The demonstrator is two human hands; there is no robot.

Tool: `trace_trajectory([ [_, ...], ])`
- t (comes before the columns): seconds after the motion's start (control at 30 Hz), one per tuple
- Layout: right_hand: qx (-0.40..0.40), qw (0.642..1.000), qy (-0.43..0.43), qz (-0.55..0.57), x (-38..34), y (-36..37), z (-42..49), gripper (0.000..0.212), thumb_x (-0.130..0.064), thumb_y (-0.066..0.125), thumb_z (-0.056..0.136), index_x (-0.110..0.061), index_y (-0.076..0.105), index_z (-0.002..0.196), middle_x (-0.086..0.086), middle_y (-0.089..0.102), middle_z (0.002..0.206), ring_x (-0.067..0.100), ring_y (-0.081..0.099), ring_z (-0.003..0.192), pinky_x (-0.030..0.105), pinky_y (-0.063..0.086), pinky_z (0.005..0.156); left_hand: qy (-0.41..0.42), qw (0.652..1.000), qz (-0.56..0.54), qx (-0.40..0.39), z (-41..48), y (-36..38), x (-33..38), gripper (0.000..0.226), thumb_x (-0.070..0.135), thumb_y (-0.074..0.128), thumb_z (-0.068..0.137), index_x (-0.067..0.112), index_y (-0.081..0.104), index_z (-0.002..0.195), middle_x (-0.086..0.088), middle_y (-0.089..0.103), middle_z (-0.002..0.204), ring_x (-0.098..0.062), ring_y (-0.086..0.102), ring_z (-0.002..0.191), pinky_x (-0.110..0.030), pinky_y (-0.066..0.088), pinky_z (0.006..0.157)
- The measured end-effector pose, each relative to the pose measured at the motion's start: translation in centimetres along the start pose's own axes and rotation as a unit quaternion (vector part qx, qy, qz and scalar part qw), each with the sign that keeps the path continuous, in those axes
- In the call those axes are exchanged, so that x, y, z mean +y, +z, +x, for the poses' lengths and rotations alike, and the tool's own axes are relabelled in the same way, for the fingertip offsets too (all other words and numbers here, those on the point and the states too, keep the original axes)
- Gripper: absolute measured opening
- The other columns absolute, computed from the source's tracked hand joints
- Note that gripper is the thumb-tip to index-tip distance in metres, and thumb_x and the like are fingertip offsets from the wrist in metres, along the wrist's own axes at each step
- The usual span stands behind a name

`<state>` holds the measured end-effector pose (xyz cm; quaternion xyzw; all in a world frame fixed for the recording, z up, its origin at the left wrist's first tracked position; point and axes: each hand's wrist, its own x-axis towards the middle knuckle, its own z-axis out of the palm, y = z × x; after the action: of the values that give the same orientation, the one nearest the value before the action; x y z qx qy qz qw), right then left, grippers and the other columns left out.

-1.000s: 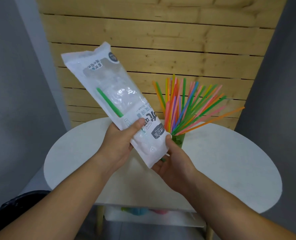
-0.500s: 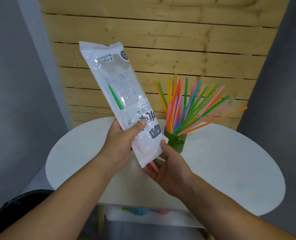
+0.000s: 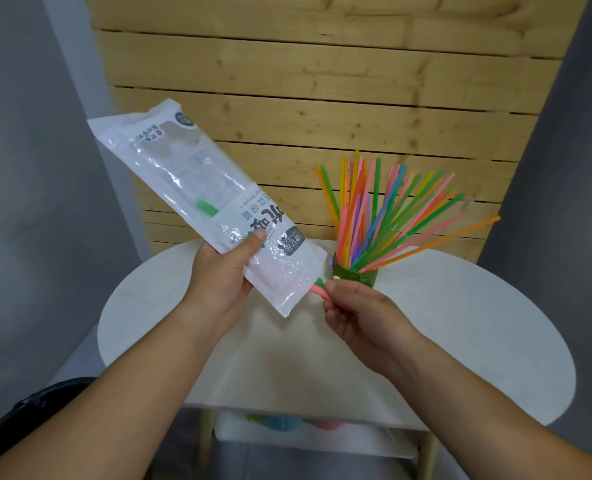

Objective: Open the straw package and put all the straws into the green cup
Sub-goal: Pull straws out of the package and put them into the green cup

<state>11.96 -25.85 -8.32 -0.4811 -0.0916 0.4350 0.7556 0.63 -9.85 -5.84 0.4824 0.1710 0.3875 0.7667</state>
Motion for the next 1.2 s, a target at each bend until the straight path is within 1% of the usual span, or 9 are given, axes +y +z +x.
trace_trajectory([
  [0.13,0.018,1.0,-0.006,0.018,-0.7,-0.2,-0.3,0.016,-0.002,0.07,0.086,-0.008,0.077,0.072,0.009,0.066,0.065,0.011,0.062,0.054,0.019,0.055,0.051,-0.008,0.999,-0.03,0.011,0.1,-0.2,0.0,0.028,0.005,0.067,0.095,0.017,0.071,0.12,0.0,0.08,0.107,-0.017,0.077,0.096,-0.031,0.062,0.073],
  [0.3,0.029,0.99,-0.003,0.139,-0.9,-0.2,-0.4,0.008,-0.004,0.072,0.084,-0.005,0.069,0.092,0.006,0.066,0.072,0.009,0.061,0.058,0.018,0.053,0.052,-0.028,0.997,-0.063,0.047,0.3,-0.3,-0.2,0.03,0.004,0.068,0.095,0.016,0.07,0.123,-0.003,0.08,0.114,-0.02,0.077,0.101,-0.032,0.063,0.072],
  [0.4,0.015,0.983,-0.019,0.184,-1.2,0.3,-0.7,0.018,-0.005,0.076,0.075,-0.006,0.068,0.091,0.005,0.067,0.072,0.009,0.061,0.058,0.018,0.054,0.054,-0.048,0.993,-0.082,0.063,0.4,-0.1,-0.4,0.035,0.004,0.068,0.094,0.013,0.068,0.128,-0.004,0.079,0.117,-0.02,0.077,0.103,-0.032,0.064,0.072],
  [0.5,0.012,0.978,-0.033,0.205,-1.6,0.6,-1.0,0.01,-0.004,0.076,0.074,-0.005,0.071,0.082,0.004,0.067,0.069,0.01,0.061,0.06,0.019,0.054,0.055,-0.069,0.99,-0.101,0.069,0.2,0.2,-0.8,0.031,0.003,0.068,0.095,0.015,0.069,0.123,-0.003,0.081,0.111,-0.017,0.078,0.097,-0.03,0.063,0.067],
  [0.63,0.022,0.981,-0.04,0.19,-1.5,0.9,-0.8,0.005,-0.002,0.07,0.085,-0.004,0.069,0.089,0.003,0.067,0.073,0.008,0.06,0.062,0.017,0.054,0.056,-0.087,0.987,-0.109,0.076,-0.1,0.4,-1.2,0.036,0.004,0.069,0.094,0.013,0.067,0.129,-0.004,0.081,0.113,-0.016,0.079,0.095,-0.03,0.064,0.067],
  [0.77,0.03,0.987,-0.054,0.151,-0.9,1.0,-0.4,0.022,-0.008,0.069,0.09,-0.004,0.065,0.11,0.006,0.067,0.084,0.009,0.062,0.064,0.019,0.056,0.058,-0.089,0.988,-0.106,0.073,-0.3,0.8,-1.4,0.038,0.004,0.069,0.094,0.012,0.067,0.13,-0.006,0.08,0.115,-0.018,0.078,0.099,-0.032,0.065,0.071],
  [0.9,0.02,0.99,-0.052,0.13,-1.1,1.0,-0.4,0.013,-0.01,0.068,0.091,-0.004,0.067,0.102,0.01,0.073,0.081,0.013,0.068,0.066,0.024,0.058,0.061,-0.09,0.988,-0.106,0.071,-0.3,0.9,-1.6,0.035,0.004,0.068,0.094,0.013,0.068,0.128,-0.004,0.081,0.111,-0.017,0.079,0.095,-0.031,0.064,0.069],
  [1.1,0.029,0.99,-0.071,0.122,-1.2,0.6,-0.4,0.025,-0.011,0.067,0.091,0.001,0.066,0.113,0.014,0.075,0.09,0.017,0.071,0.071,0.026,0.06,0.064,-0.096,0.987,-0.108,0.073,-0.2,0.8,-1.9,0.03,0.004,0.069,0.094,0.015,0.07,0.122,-0.004,0.082,0.108,-0.016,0.079,0.092,-0.03,0.063,0.065],
  [1.2,0.049,0.988,-0.103,0.103,-1.7,0.2,-0.4,0.021,-0.012,0.066,0.093,0.004,0.066,0.108,0.018,0.077,0.097,0.023,0.075,0.079,0.028,0.061,0.066,-0.104,0.985,-0.116,0.079,-0.1,0.6,-2.0,0.026,0.006,0.07,0.094,0.016,0.071,0.117,-0.003,0.082,0.106,-0.016,0.079,0.09,-0.03,0.063,0.063],
])
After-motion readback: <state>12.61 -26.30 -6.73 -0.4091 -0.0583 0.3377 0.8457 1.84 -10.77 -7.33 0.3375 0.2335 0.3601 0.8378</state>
